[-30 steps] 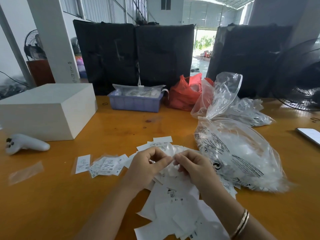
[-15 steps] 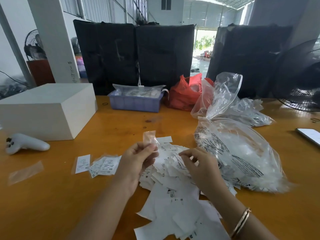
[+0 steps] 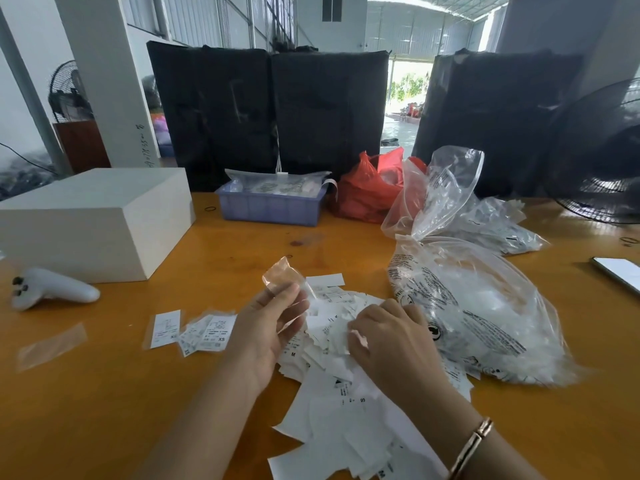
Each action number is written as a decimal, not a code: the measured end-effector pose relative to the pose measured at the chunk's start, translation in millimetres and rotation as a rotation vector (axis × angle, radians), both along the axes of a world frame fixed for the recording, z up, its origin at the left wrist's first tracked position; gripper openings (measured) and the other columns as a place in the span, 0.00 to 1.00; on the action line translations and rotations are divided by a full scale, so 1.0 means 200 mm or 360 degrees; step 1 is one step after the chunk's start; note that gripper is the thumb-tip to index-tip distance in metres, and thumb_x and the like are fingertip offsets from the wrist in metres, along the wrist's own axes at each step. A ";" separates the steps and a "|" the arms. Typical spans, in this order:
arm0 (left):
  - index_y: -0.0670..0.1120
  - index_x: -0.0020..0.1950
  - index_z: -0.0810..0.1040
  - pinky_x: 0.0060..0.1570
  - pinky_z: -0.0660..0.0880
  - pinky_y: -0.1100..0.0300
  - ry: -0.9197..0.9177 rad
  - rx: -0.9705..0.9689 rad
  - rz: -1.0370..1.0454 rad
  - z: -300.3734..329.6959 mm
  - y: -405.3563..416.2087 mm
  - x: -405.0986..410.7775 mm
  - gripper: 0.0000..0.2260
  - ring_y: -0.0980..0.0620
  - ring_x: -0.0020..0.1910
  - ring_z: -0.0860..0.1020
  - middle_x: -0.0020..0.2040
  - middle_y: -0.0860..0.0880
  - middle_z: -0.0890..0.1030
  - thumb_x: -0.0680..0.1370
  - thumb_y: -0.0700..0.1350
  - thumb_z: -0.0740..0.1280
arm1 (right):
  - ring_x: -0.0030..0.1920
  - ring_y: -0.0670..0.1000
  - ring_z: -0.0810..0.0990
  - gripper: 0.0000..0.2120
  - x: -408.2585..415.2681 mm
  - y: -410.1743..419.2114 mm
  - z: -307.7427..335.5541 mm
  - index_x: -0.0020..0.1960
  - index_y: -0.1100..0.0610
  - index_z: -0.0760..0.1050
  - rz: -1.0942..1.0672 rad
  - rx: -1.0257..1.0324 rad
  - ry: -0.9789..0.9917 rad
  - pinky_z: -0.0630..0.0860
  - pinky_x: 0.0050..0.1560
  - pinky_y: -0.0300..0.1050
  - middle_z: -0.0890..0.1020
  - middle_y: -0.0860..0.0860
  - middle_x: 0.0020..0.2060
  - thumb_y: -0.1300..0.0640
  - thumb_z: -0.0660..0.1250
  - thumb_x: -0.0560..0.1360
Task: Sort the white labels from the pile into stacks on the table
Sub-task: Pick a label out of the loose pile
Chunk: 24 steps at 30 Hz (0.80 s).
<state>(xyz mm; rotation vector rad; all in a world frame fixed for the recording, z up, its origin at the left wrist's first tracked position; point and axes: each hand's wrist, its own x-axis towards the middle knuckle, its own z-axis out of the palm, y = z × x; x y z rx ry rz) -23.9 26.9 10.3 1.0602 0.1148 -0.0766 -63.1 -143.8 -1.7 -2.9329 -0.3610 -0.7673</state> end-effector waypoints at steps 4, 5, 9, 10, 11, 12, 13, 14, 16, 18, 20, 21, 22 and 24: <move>0.45 0.46 0.82 0.34 0.80 0.64 0.0028 -0.0087 -0.0027 0.00 0.01 0.01 0.09 0.56 0.38 0.84 0.41 0.48 0.86 0.67 0.43 0.72 | 0.39 0.49 0.78 0.06 0.00 -0.01 0.01 0.40 0.53 0.82 0.0083 0.0030 -0.0241 0.73 0.43 0.44 0.82 0.45 0.38 0.54 0.68 0.74; 0.45 0.46 0.82 0.34 0.80 0.64 0.0034 -0.0099 -0.0035 0.00 0.01 0.01 0.08 0.56 0.38 0.84 0.41 0.48 0.86 0.69 0.43 0.71 | 0.37 0.49 0.77 0.07 0.00 -0.01 0.02 0.40 0.54 0.82 0.0112 0.0153 -0.0375 0.72 0.40 0.43 0.80 0.46 0.37 0.54 0.67 0.74; 0.45 0.47 0.81 0.36 0.80 0.63 0.0047 -0.0109 -0.0041 0.00 0.02 0.01 0.11 0.56 0.41 0.84 0.43 0.48 0.86 0.66 0.45 0.72 | 0.47 0.49 0.76 0.14 0.01 -0.03 0.04 0.52 0.48 0.81 0.0043 0.0261 -0.0198 0.63 0.50 0.44 0.77 0.46 0.46 0.44 0.60 0.77; 0.46 0.47 0.81 0.37 0.79 0.62 0.0040 -0.0109 -0.0049 0.00 0.02 0.01 0.12 0.56 0.41 0.84 0.43 0.48 0.86 0.65 0.46 0.72 | 0.55 0.49 0.74 0.16 0.01 -0.04 0.03 0.57 0.46 0.79 0.0007 0.0184 0.0057 0.59 0.55 0.45 0.76 0.44 0.53 0.40 0.59 0.77; 0.46 0.47 0.81 0.37 0.79 0.63 0.0028 -0.0111 -0.0062 -0.01 0.02 0.01 0.12 0.56 0.41 0.84 0.43 0.48 0.86 0.65 0.46 0.72 | 0.60 0.48 0.70 0.19 0.02 -0.05 0.00 0.61 0.43 0.76 -0.0012 0.0104 0.0237 0.55 0.58 0.46 0.73 0.43 0.59 0.37 0.57 0.77; 0.46 0.47 0.81 0.36 0.80 0.63 0.0020 -0.0114 -0.0074 -0.01 0.02 0.02 0.12 0.56 0.41 0.84 0.43 0.48 0.86 0.65 0.46 0.72 | 0.63 0.48 0.68 0.19 0.03 -0.06 -0.02 0.62 0.43 0.76 0.0010 0.0042 0.0307 0.54 0.61 0.47 0.72 0.43 0.61 0.37 0.57 0.76; 0.46 0.47 0.81 0.36 0.80 0.63 0.0018 -0.0113 -0.0078 -0.01 0.02 0.02 0.12 0.56 0.41 0.84 0.43 0.48 0.86 0.65 0.46 0.72 | 0.62 0.49 0.70 0.17 0.02 -0.06 -0.01 0.59 0.43 0.78 0.0048 0.0022 0.0306 0.56 0.62 0.49 0.74 0.43 0.60 0.39 0.60 0.76; 0.46 0.47 0.81 0.36 0.80 0.63 0.0020 -0.0108 -0.0078 -0.01 0.01 0.02 0.11 0.56 0.41 0.84 0.42 0.48 0.86 0.65 0.46 0.72 | 0.58 0.50 0.75 0.11 0.01 -0.05 0.00 0.53 0.44 0.82 0.0079 0.0025 0.0221 0.61 0.61 0.51 0.78 0.44 0.56 0.43 0.66 0.75; 0.46 0.45 0.81 0.35 0.79 0.64 0.0018 -0.0084 -0.0072 -0.01 0.01 0.02 0.10 0.57 0.39 0.84 0.41 0.49 0.85 0.65 0.47 0.72 | 0.46 0.49 0.81 0.02 0.00 -0.02 0.01 0.39 0.47 0.84 0.0099 0.0059 -0.0066 0.67 0.53 0.46 0.82 0.44 0.44 0.50 0.76 0.68; 0.47 0.43 0.82 0.35 0.79 0.64 0.0023 -0.0052 -0.0071 -0.01 0.01 0.02 0.09 0.57 0.38 0.83 0.39 0.50 0.85 0.65 0.47 0.72 | 0.40 0.49 0.80 0.04 0.00 -0.01 0.00 0.36 0.49 0.84 0.0168 0.0130 -0.0196 0.61 0.48 0.43 0.82 0.45 0.39 0.53 0.78 0.66; 0.47 0.41 0.81 0.38 0.77 0.62 0.0060 -0.0051 -0.0059 -0.01 0.01 0.02 0.08 0.56 0.36 0.81 0.36 0.51 0.84 0.64 0.47 0.73 | 0.37 0.47 0.76 0.02 0.00 -0.01 -0.01 0.39 0.51 0.84 0.0269 0.0354 -0.0296 0.58 0.44 0.40 0.79 0.45 0.35 0.53 0.75 0.69; 0.47 0.41 0.80 0.38 0.76 0.61 0.0081 -0.0061 -0.0049 -0.02 0.01 0.02 0.09 0.55 0.36 0.80 0.34 0.51 0.83 0.63 0.47 0.73 | 0.34 0.43 0.74 0.03 0.00 -0.01 0.01 0.41 0.51 0.84 0.0302 0.0569 -0.0331 0.59 0.43 0.38 0.76 0.42 0.33 0.52 0.73 0.71; 0.46 0.41 0.80 0.39 0.75 0.61 0.0095 -0.0066 -0.0044 -0.02 0.00 0.03 0.10 0.55 0.37 0.79 0.33 0.51 0.82 0.63 0.47 0.73 | 0.32 0.38 0.71 0.06 -0.01 -0.02 0.02 0.44 0.51 0.84 0.0340 0.0810 -0.0364 0.61 0.43 0.36 0.74 0.38 0.30 0.51 0.71 0.72; 0.45 0.43 0.80 0.42 0.74 0.61 0.0099 -0.0060 -0.0049 -0.02 0.00 0.03 0.11 0.54 0.40 0.77 0.34 0.52 0.81 0.64 0.47 0.73 | 0.29 0.35 0.71 0.07 -0.01 -0.03 0.05 0.47 0.49 0.83 0.0383 0.1120 -0.0460 0.62 0.43 0.34 0.71 0.32 0.26 0.49 0.69 0.73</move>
